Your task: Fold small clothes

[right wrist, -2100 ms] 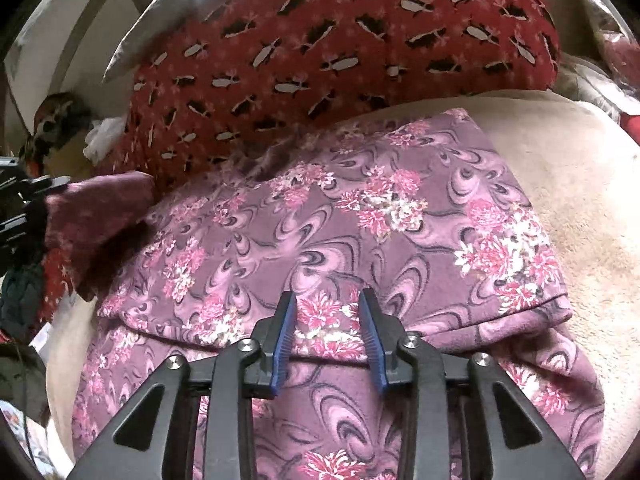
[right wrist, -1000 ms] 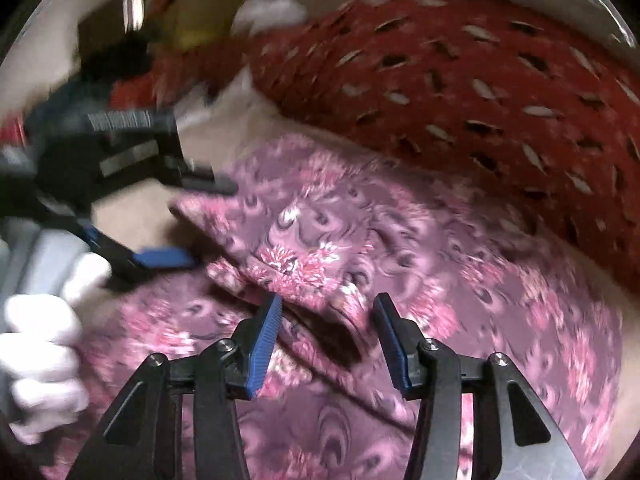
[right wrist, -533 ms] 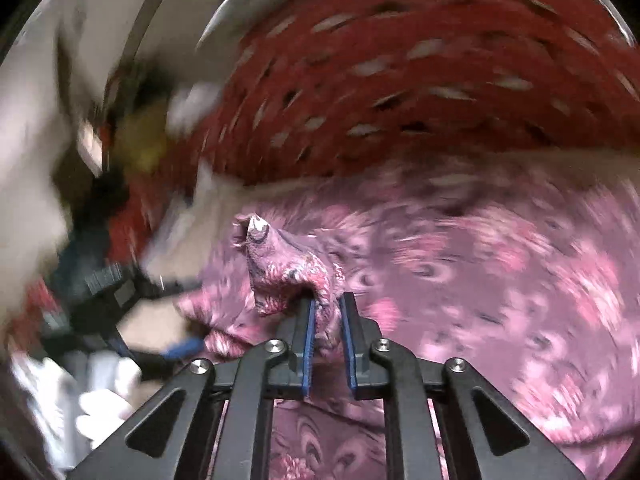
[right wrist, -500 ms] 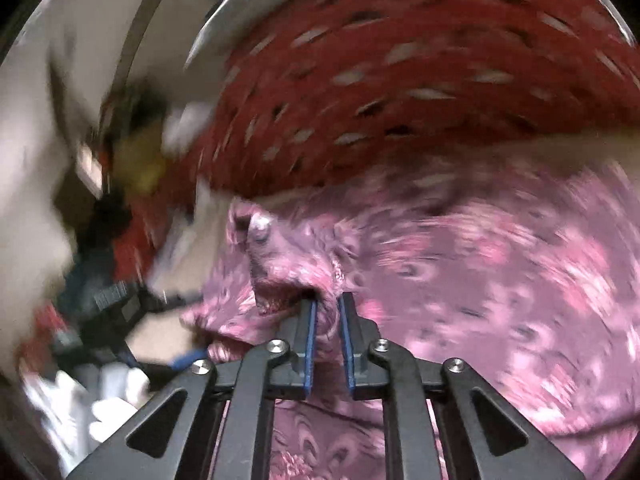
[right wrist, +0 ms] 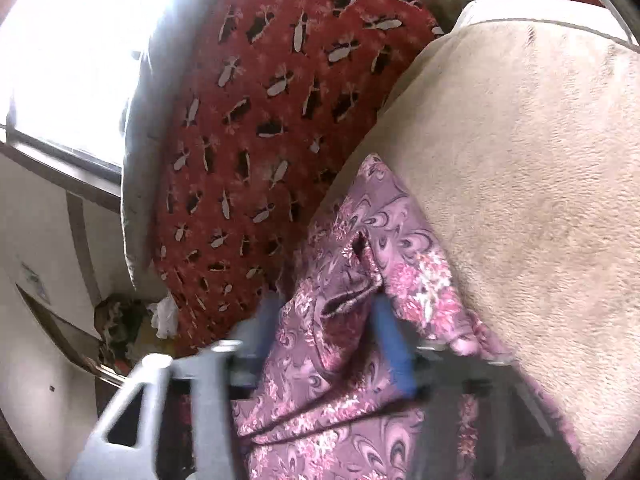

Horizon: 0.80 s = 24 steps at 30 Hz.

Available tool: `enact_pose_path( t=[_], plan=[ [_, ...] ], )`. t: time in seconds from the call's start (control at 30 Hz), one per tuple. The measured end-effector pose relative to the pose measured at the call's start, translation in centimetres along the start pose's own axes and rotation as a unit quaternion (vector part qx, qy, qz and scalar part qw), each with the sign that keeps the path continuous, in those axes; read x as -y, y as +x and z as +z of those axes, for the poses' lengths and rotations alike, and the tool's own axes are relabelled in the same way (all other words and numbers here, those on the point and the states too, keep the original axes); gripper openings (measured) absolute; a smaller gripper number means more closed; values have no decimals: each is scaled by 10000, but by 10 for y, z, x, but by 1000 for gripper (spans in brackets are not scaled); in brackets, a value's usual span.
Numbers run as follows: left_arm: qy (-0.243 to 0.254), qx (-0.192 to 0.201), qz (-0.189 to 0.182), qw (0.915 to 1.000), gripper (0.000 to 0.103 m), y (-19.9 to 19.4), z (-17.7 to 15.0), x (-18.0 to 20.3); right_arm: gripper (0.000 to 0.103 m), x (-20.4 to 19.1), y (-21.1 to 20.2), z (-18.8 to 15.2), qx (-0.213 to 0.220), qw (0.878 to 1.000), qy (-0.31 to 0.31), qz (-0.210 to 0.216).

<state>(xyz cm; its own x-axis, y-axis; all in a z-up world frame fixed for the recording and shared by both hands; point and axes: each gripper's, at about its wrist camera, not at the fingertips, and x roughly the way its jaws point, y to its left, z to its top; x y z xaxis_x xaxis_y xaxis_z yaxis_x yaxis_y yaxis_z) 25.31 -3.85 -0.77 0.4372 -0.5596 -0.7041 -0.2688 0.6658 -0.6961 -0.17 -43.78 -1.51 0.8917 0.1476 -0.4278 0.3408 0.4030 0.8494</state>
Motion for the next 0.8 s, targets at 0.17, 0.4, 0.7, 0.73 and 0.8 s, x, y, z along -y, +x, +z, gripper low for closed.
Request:
enact_pose_path(
  t=[0.17, 0.4, 0.7, 0.73, 0.8],
  plan=[
    [44, -17, -35, 10000, 72, 0, -2, 0, 47, -20, 42, -4, -597, 9934, -673, -718],
    [-9, 50, 16, 10000, 72, 0, 0, -1, 6, -49, 9, 9, -205, 9906, -1346, 111],
    [251, 212, 268, 9991, 72, -1, -9, 9, 6, 3, -1, 20, -330, 9893, -1111, -887],
    [359, 249, 353, 9984, 72, 0, -12, 12, 6, -6, -4, 19, -233, 9891, -1227, -778],
    [538, 232, 604, 9965, 72, 7, -17, 15, 7, -19, -12, 17, -45, 9868, -1484, -646]
  ],
)
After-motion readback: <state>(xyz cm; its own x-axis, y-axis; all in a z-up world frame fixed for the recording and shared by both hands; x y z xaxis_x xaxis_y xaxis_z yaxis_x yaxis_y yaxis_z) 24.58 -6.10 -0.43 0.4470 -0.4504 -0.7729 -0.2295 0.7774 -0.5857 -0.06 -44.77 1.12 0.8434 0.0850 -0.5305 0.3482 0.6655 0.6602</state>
